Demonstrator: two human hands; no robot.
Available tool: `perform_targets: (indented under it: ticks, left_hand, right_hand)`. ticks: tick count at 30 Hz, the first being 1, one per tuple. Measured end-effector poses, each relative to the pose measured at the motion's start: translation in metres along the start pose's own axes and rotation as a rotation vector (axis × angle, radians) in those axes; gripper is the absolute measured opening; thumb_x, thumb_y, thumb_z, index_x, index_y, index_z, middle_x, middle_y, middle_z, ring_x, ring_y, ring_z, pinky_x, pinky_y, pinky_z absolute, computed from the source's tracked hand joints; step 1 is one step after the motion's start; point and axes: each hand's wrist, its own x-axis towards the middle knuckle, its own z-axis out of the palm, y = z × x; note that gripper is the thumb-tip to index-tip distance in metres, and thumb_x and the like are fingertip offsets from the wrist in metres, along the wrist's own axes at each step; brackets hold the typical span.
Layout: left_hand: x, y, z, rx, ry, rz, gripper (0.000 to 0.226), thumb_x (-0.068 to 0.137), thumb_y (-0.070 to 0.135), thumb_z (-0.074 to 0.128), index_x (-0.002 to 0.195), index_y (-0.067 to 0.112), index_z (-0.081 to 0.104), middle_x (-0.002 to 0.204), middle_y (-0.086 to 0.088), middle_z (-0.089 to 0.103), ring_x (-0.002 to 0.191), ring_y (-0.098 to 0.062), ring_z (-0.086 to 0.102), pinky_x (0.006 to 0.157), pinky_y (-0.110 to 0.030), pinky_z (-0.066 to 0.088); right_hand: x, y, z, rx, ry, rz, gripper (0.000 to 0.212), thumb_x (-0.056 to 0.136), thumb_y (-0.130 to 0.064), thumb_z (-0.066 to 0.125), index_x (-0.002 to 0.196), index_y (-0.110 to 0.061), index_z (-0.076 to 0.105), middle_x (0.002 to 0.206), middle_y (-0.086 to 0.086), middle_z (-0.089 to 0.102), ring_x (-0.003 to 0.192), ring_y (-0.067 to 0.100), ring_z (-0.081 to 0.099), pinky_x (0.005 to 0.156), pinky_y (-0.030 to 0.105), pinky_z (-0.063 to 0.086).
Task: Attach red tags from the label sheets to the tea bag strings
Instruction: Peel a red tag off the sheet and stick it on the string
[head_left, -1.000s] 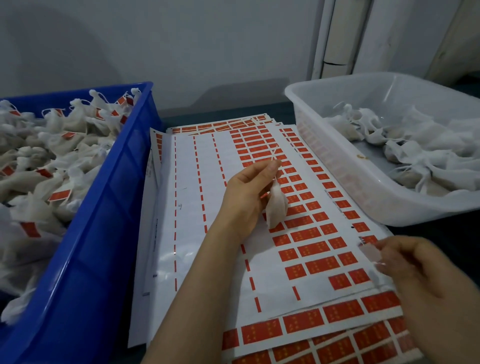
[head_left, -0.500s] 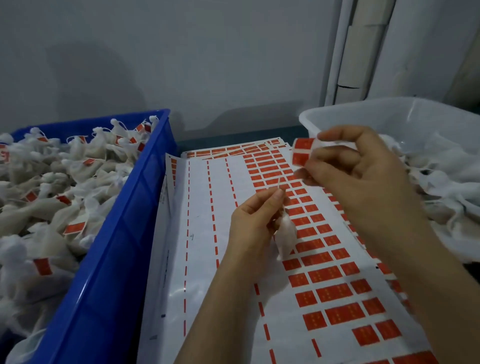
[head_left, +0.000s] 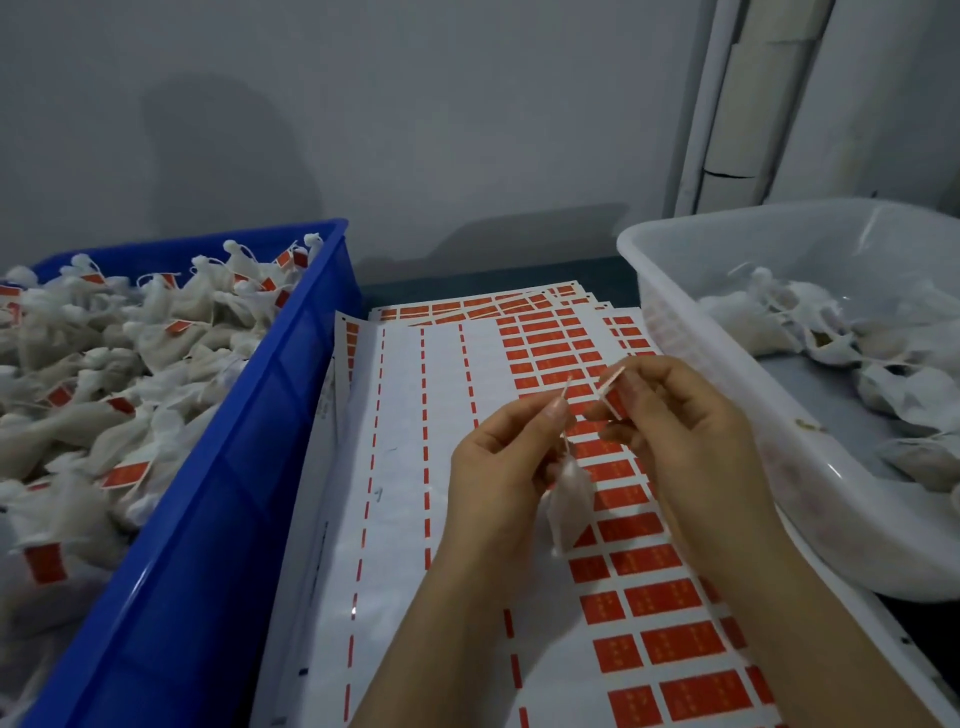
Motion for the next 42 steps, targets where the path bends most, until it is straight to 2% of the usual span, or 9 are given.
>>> perform_targets:
  ticks: [3,7,9,14,20,25,33,38,42]
  left_hand:
    - [-0.0010,0.0004,-0.0001,-0.010,0.017,-0.007,0.020,0.078,0.033,0.066,0.093,0.022,0.073,0.095,0.004,0.074,0.089,-0.015,0.071,0.068,-0.023,0.056]
    - [-0.0010,0.0011,0.0003,-0.021,0.016,-0.027,0.016,0.087,0.027,0.063,0.097,0.020,0.072,0.094,0.003,0.074,0.087,-0.014,0.071,0.066,-0.019,0.054]
    - [-0.0009,0.0011,0.0005,-0.023,0.013,-0.032,0.015,0.088,0.026,0.062,0.097,0.020,0.073,0.095,0.002,0.074,0.088,-0.015,0.071,0.067,-0.021,0.055]
    - [-0.0030,0.0028,0.0000,-0.020,-0.015,-0.029,0.013,0.087,0.023,0.063,0.091,0.022,0.075,0.097,0.002,0.074,0.090,-0.016,0.070,0.072,-0.024,0.057]
    - [-0.0046,0.0014,-0.0011,0.019,-0.045,-0.017,0.014,0.083,0.028,0.064,0.087,0.028,0.077,0.098,0.004,0.074,0.093,-0.016,0.070,0.075,-0.028,0.057]
    - [-0.0057,0.0017,-0.0015,0.026,-0.069,0.001,0.020,0.069,0.038,0.065,0.085,0.033,0.077,0.099,0.006,0.073,0.096,-0.017,0.069,0.081,-0.032,0.057]
    - [-0.0064,0.0024,-0.0011,0.053,-0.070,0.012,0.020,0.069,0.038,0.065,0.084,0.033,0.076,0.098,0.007,0.073,0.094,-0.014,0.069,0.075,-0.026,0.056]
    - [-0.0064,0.0021,-0.0012,0.090,-0.068,0.042,0.024,0.070,0.040,0.064,0.089,0.030,0.076,0.100,0.006,0.073,0.097,-0.017,0.068,0.083,-0.034,0.056]
    - [-0.0080,0.0018,-0.0008,0.135,-0.048,0.099,0.023,0.070,0.043,0.060,0.087,0.034,0.075,0.099,0.010,0.073,0.094,-0.013,0.069,0.075,-0.026,0.057]
  right_hand:
    - [-0.0024,-0.0004,0.0018,0.002,-0.047,-0.062,0.021,0.071,-0.051,0.046,0.085,-0.042,0.060,0.084,-0.036,0.063,0.080,-0.011,0.062,0.059,0.005,0.048]
    - [-0.0054,-0.0006,0.0041,0.003,-0.138,-0.091,0.022,0.071,-0.049,0.047,0.088,-0.054,0.059,0.091,-0.048,0.055,0.095,-0.022,0.051,0.063,-0.004,0.039]
    - [-0.0050,-0.0002,0.0046,0.018,-0.144,-0.095,0.028,0.069,-0.049,0.049,0.096,-0.056,0.055,0.092,-0.043,0.057,0.097,-0.020,0.050,0.062,-0.003,0.040]
    - [-0.0033,0.0006,0.0057,0.102,-0.131,-0.082,0.038,0.066,-0.045,0.055,0.103,-0.048,0.054,0.086,-0.038,0.061,0.089,-0.020,0.055,0.059,0.001,0.043]
    - [-0.0040,0.0022,0.0064,0.101,-0.124,-0.068,0.043,0.064,-0.045,0.056,0.107,-0.041,0.055,0.103,-0.021,0.062,0.096,-0.010,0.058,0.068,0.005,0.048]
    - [-0.0044,0.0023,0.0071,0.097,-0.127,-0.063,0.038,0.065,-0.045,0.055,0.104,-0.041,0.055,0.102,-0.020,0.063,0.095,-0.009,0.058,0.064,0.002,0.045]
    - [-0.0049,0.0030,0.0089,0.082,-0.112,-0.063,0.038,0.064,-0.048,0.055,0.102,-0.042,0.054,0.102,-0.023,0.061,0.093,-0.008,0.059,0.064,0.001,0.044]
    - [-0.0038,0.0037,0.0090,0.085,-0.105,-0.063,0.034,0.064,-0.047,0.056,0.097,-0.043,0.055,0.095,-0.027,0.059,0.095,-0.013,0.056,0.061,0.001,0.043]
    - [-0.0034,0.0042,0.0089,0.077,-0.096,-0.063,0.032,0.063,-0.047,0.057,0.095,-0.043,0.054,0.095,-0.028,0.058,0.094,-0.014,0.055,0.060,0.000,0.043]
